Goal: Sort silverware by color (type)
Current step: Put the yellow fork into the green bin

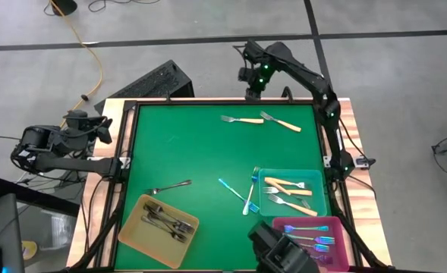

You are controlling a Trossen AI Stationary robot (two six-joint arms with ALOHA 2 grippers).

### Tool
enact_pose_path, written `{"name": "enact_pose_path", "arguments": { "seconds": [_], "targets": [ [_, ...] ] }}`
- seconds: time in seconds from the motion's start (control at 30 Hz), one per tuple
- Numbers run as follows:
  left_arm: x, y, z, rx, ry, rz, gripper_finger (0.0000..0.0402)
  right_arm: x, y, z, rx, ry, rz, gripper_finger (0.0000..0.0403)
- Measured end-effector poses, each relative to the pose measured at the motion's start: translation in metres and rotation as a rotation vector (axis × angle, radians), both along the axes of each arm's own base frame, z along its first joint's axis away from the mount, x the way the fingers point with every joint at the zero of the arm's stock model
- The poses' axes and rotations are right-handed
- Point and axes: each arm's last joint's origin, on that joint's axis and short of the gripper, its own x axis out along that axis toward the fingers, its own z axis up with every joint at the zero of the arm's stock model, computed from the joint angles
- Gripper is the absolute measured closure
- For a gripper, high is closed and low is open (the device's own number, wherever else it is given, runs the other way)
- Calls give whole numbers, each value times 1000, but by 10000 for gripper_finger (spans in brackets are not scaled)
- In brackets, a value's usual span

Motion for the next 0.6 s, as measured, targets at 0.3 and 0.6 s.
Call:
{"name": "enact_pose_path", "arguments": {
  "seconds": [0.3,0.6],
  "targets": [
    [-1,1,1,22,-5,24,243,-47,55,-4,89,-30,12,329],
    [-1,1,1,20,-32,47,243,-57,102,-54,-287,-334,-124,333]
  ]
}}
